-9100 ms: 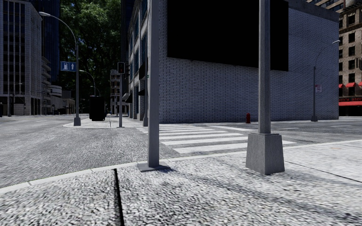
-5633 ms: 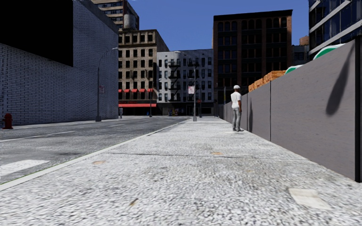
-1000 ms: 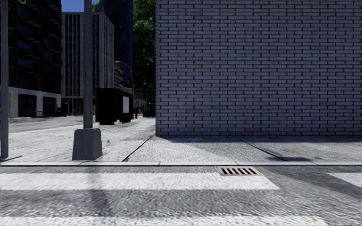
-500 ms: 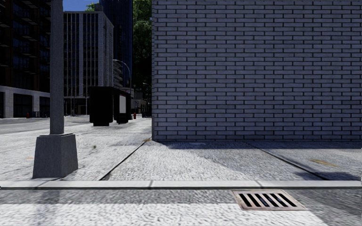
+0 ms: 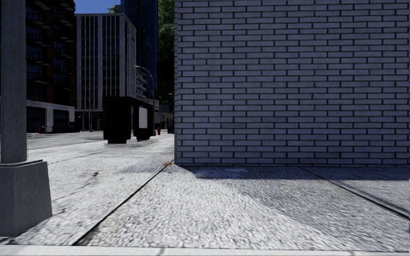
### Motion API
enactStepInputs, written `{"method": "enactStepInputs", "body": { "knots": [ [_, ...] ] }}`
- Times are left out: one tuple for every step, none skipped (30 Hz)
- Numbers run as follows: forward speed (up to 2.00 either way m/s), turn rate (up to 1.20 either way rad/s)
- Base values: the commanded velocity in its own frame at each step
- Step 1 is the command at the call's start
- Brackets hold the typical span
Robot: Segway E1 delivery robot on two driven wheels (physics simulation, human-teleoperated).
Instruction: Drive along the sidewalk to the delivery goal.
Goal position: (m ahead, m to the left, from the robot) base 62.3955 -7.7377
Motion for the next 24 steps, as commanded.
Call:
{"method": "enactStepInputs", "body": {
  "knots": [
    [1.47,0.38],
    [1.45,0.38],
    [1.43,0.38],
    [1.42,0.38],
    [1.42,0.38],
    [1.41,0.38],
    [1.41,0.38],
    [1.41,0.38],
    [1.41,0.38],
    [1.39,0.38],
    [1.37,0.38],
    [1.37,0.38],
    [1.36,0.38],
    [1.35,0.38],
    [1.34,0.38],
    [1.34,0.38],
    [1.32,0.38],
    [1.30,0.38],
    [1.30,0.38],
    [1.29,0.38],
    [1.29,0.38],
    [1.29,0.38],
    [1.29,0.38],
    [1.29,0.38]
  ]
}}
